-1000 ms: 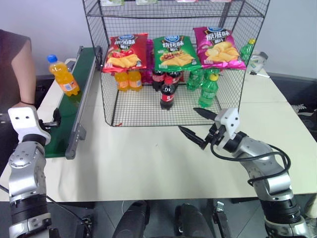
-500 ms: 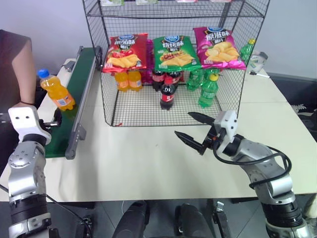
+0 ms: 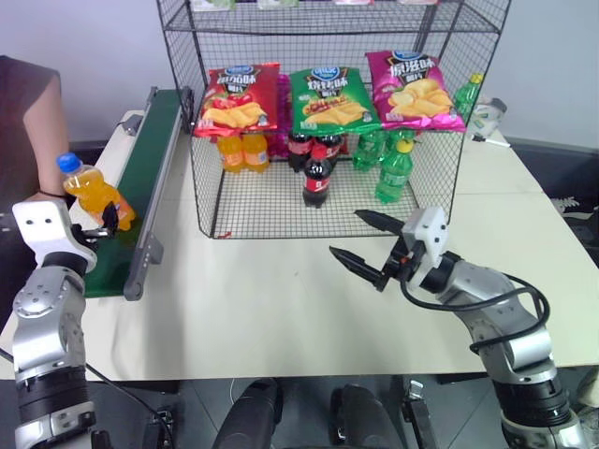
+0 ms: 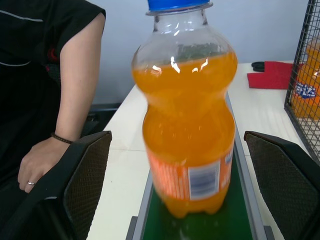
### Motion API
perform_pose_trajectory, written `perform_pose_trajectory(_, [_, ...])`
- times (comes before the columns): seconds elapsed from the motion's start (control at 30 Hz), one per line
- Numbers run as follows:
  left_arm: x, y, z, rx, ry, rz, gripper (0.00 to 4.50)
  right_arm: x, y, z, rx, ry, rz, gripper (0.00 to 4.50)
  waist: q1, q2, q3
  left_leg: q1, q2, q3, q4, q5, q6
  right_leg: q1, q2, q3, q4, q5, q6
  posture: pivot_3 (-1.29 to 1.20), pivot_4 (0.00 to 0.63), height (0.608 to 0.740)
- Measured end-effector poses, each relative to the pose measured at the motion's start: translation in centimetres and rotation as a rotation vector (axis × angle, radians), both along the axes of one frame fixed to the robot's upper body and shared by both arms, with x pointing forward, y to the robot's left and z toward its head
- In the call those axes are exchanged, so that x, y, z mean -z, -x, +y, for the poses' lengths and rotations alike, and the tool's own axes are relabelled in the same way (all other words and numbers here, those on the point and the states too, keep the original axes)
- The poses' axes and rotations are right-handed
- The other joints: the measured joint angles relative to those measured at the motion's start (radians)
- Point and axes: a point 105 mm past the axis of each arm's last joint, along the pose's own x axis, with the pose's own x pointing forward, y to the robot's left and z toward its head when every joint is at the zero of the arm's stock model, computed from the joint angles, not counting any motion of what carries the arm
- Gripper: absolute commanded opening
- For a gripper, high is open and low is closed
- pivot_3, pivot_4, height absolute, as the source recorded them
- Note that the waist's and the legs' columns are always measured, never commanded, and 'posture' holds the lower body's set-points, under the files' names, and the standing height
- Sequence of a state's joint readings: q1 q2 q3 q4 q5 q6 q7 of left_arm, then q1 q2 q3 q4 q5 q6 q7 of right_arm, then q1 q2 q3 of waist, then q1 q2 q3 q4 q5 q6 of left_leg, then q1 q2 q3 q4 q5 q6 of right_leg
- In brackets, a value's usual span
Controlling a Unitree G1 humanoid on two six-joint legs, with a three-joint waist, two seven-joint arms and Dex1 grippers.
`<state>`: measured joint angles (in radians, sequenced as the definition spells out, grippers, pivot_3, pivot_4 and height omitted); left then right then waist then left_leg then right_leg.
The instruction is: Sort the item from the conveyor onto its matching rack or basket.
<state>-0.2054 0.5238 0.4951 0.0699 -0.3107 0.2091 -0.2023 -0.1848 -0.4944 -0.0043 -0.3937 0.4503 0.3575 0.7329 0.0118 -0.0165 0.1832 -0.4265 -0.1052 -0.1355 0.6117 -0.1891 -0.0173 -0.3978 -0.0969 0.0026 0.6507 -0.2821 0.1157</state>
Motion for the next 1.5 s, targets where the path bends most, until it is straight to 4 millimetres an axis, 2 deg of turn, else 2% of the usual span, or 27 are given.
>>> perform_pose_trajectory(0.23, [-0.2,-0.1,-0.3,0.027,0.023,-0.011,4.45,0.4,0.2,0.2,-0.013,0.013,-0.006,4.5,0.0,0.0,0.0,0.0,0.0,0.0,0.0,0.0,0.0,0.0,0.0,0.0,0.0,0.0,0.0,0.0,0.15,0.74])
perform_pose_trajectory(0.33, [-0.3,0.0,-0.4,0.033,0.033,-0.018,3.62,0.7,0.4,0.3,-0.023,0.02,-0.003,4.5,0.0,0.0,0.0,0.0,0.0,0.0,0.0,0.0,0.0,0.0,0.0,0.0,0.0,0.0,0.0,0.0,0.15,0.74])
perform_pose_trajectory(0.4, [-0.6,0.1,-0.3,0.032,0.038,-0.028,2.7,0.7,0.4,0.4,-0.024,0.021,-0.005,4.5,0.001,0.0,0.0,0.0,0.0,0.0,0.0,0.0,0.0,0.0,0.0,0.0,0.0,0.0,0.0,0.0,0.15,0.74])
perform_pose_trajectory(0.43, [-0.6,0.1,-0.4,0.034,0.04,-0.028,2.5,0.8,0.4,0.4,-0.026,0.022,-0.006,4.5,0.001,0.0,0.0,0.0,0.0,0.0,0.0,0.0,0.0,0.0,0.0,0.0,0.0,0.0,0.0,0.0,0.15,0.74])
perform_pose_trajectory(0.63, [-1.2,0.3,-1.4,0.098,0.058,-0.041,2.5,1.0,0.4,0.3,-0.026,0.026,-0.005,4.5,0.001,-0.001,0.0,0.0,0.0,0.0,0.0,0.0,0.0,0.0,0.0,0.0,0.0,0.0,0.0,0.0,0.15,0.74])
perform_pose_trajectory(0.8, [-4.9,0.0,-3.4,0.217,0.037,-0.131,2.5,1.1,0.3,0.2,-0.026,0.028,-0.002,4.5,0.0,-0.001,0.0,0.0,0.0,0.0,0.0,0.0,0.0,0.0,0.0,0.0,0.0,0.0,0.0,0.0,0.15,0.74])
perform_pose_trajectory(0.93, [-8.8,0.0,-7.3,0.419,0.001,-0.213,2.5,1.0,0.3,0.1,-0.023,0.032,-0.006,4.5,0.001,-0.001,0.0,0.0,0.0,0.0,0.001,0.0,0.0,0.0,0.0,0.0,-0.001,0.0,0.0,0.0,0.15,0.74])
perform_pose_trajectory(1.0, [-9.7,0.0,-10.4,0.556,-0.015,-0.222,2.5,0.8,0.1,0.1,-0.015,0.034,-0.012,4.5,0.001,-0.001,0.0,0.0,-0.001,0.0,0.001,0.0,0.0,0.002,0.0,0.0,-0.001,0.0,0.0,0.0,0.15,0.74])
perform_pose_trajectory(1.03, [-9.5,-0.2,-12.5,0.637,-0.015,-0.204,2.5,0.7,0.0,-0.1,-0.005,0.036,-0.013,4.5,0.0,0.0,0.0,0.0,-0.001,0.0,0.0,0.0,0.0,0.003,0.0,0.0,0.0,0.0,0.0,0.0,0.15,0.74])
perform_pose_trajectory(1.1, [-8.4,-0.5,-14.8,0.719,0.004,-0.167,2.5,0.6,-0.1,-0.2,0.009,0.043,-0.011,4.5,0.0,0.0,0.0,0.0,0.0,0.0,0.0,0.0,0.0,0.003,0.0,0.0,0.0,0.0,0.0,0.0,0.15,0.74])
perform_pose_trajectory(1.2, [-5.0,-2.7,-17.8,0.732,0.04,-0.08,2.5,0.1,-0.1,-0.6,0.036,0.051,-0.024,4.5,0.0,0.0,0.0,0.0,0.0,0.0,0.0,0.0,0.0,0.003,0.0,0.0,0.001,0.0,0.0,0.0,0.15,0.74])
perform_pose_trajectory(1.33, [-0.3,-5.9,-19.4,0.645,0.074,0.016,2.5,-0.1,-0.1,-1.1,0.061,0.056,-0.023,4.5,0.001,-0.001,0.001,-0.001,0.0,0.001,0.0,0.0,0.0,0.002,0.001,-0.001,0.001,0.0,0.0,0.0,0.15,0.74])
perform_pose_trajectory(1.4, [0.8,-7.5,-19.9,0.587,0.089,0.018,2.5,-0.1,-0.1,-1.1,0.064,0.056,-0.023,4.5,0.002,-0.001,0.001,-0.001,-0.001,0.0,0.001,0.0,0.0,0.002,0.001,-0.001,0.001,0.0,0.0,0.0,0.15,0.74])
perform_pose_trajectory(1.5, [1.4,-8.9,-20.4,0.542,0.097,0.0,2.5,0.0,-0.1,-1.3,0.071,0.055,-0.023,4.5,0.001,-0.001,0.001,-0.001,-0.001,0.001,0.001,0.0,0.0,0.002,0.0,-0.001,0.001,0.0,0.001,0.0,0.15,0.74])
